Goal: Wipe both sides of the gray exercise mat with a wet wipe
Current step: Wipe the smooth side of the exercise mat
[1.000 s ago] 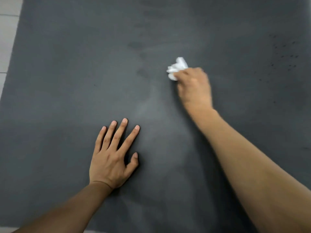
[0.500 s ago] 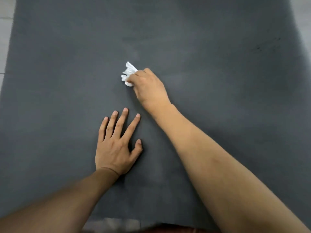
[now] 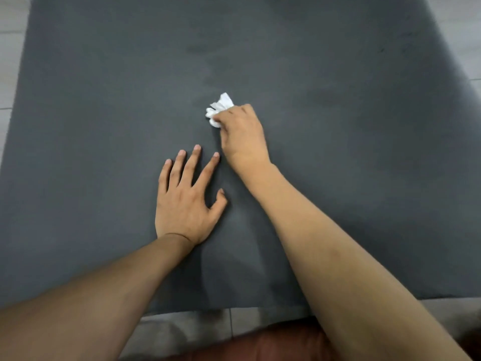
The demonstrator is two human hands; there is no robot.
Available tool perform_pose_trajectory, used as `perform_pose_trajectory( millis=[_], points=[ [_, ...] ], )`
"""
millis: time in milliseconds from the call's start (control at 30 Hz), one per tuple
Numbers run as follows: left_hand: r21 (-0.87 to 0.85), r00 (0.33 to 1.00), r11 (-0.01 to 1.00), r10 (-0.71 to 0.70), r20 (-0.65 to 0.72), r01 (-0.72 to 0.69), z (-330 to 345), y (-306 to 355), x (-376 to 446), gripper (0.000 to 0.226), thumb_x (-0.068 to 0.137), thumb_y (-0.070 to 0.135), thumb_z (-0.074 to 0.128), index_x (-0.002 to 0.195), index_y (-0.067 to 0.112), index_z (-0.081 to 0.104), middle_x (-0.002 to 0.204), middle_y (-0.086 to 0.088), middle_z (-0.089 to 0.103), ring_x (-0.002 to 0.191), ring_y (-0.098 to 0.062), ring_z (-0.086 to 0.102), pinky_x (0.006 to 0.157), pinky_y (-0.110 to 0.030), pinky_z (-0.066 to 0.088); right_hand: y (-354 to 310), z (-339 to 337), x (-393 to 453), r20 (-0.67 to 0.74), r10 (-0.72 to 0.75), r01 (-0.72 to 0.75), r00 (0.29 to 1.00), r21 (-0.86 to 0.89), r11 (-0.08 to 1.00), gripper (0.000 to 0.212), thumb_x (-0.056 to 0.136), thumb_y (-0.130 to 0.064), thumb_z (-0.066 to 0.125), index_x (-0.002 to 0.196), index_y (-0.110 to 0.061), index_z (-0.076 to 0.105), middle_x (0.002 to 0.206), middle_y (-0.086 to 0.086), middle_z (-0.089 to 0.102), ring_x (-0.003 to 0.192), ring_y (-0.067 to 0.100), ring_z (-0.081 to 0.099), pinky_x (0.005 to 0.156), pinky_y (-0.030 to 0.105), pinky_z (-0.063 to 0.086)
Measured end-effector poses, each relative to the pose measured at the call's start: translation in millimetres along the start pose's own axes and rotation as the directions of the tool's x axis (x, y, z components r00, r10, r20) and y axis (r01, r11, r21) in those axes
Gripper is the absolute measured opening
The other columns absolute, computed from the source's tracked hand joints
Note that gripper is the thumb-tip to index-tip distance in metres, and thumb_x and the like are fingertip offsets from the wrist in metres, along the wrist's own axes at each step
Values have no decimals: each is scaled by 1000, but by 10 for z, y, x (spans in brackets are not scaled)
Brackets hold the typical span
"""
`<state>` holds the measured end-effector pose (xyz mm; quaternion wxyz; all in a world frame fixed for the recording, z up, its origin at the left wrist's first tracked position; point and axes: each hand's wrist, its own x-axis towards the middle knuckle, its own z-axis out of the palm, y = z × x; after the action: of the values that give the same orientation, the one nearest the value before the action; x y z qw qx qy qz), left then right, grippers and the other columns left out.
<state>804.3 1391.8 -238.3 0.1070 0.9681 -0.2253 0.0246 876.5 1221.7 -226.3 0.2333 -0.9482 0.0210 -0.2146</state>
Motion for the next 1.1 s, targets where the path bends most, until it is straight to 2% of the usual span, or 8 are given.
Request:
perform_pose_trajectory(
  millis=[133, 200, 300, 400, 500, 700, 933, 1100],
  points=[
    [-13, 1000, 1000, -11, -6, 11, -13, 2, -1, 66, 93, 52, 40, 155, 31, 40, 164, -3, 33, 153, -29, 27, 126, -48, 16, 219, -188, 84, 216, -36, 45, 976, -38, 998, 23, 87, -17, 56, 100, -21, 75, 97, 5, 71, 87, 30, 59, 78, 27, 43],
    [-13, 1000, 1000, -17, -9, 17, -12, 3, -1, 66, 93, 53, 41, 155, 31, 41, 164, -2, 34, 153, -28, 27, 126, -48, 15, 725, -531, 87, 164, 122, -88, 979, -201, 976, 26, 91, -18, 54, 108, -20, 73, 107, 7, 71, 97, 30, 60, 78, 16, 36],
    [1, 1000, 1000, -22, -8, 22, -17, 20, -3, 66, 93, 53, 41, 155, 31, 41, 164, -1, 34, 153, -28, 27, 126, -48, 15, 1369, -1045, -119, -55, 433, -416, 900, -414, 810, 33, 93, -8, 45, 115, -13, 70, 108, 16, 69, 97, 37, 54, 84, 31, 40],
    [2, 1000, 1000, -26, -6, 26, -21, 31, -2, 67, 92, 53, 41, 155, 30, 40, 164, -1, 33, 153, -27, 26, 126, -47, 15, 1156, -890, -151, -133, 493, -508, 860, -320, 800, 37, 84, -1, 46, 107, -13, 73, 103, 11, 71, 94, 34, 57, 82, 31, 41],
    [-28, 998, 998, -59, -9, 58, -27, 32, -3, 75, 90, 55, 43, 156, 20, 37, 165, -4, 31, 153, -26, 26, 127, -46, 15, 429, -396, -138, -23, 290, -290, 957, -42, 956, 28, 77, -3, 59, 91, -20, 77, 100, -2, 74, 91, 21, 67, 82, 15, 45],
    [-118, 994, 988, -105, -25, 102, -21, -13, -8, 84, 86, 58, 49, 150, 5, 39, 164, -11, 29, 153, -25, 26, 128, -40, 13, 57, -301, -301, 134, -29, 35, 991, -46, 998, 17, 80, -10, 62, 88, -16, 76, 88, 6, 72, 76, 31, 61, 73, 29, 39],
    [-112, 994, 990, -96, -49, 90, 4, -4, 11, 81, 87, 54, 51, 149, 4, 41, 161, -13, 35, 152, -28, 29, 127, -43, 16, 1008, -1073, -623, -115, 478, -485, 871, -363, 796, 27, 87, -10, 52, 103, -14, 73, 100, 15, 67, 87, 37, 53, 76, 34, 35],
    [-179, 994, 982, -71, -84, 55, 14, -18, -15, 63, 98, 34, 38, 151, 1, 38, 161, -16, 33, 151, -30, 29, 128, -42, 14, -91, -351, -738, -50, 108, -108, 993, 14, 994, 24, 75, 3, 64, 90, -13, 75, 96, 3, 72, 84, 25, 57, 80, 28, 43]
  ],
)
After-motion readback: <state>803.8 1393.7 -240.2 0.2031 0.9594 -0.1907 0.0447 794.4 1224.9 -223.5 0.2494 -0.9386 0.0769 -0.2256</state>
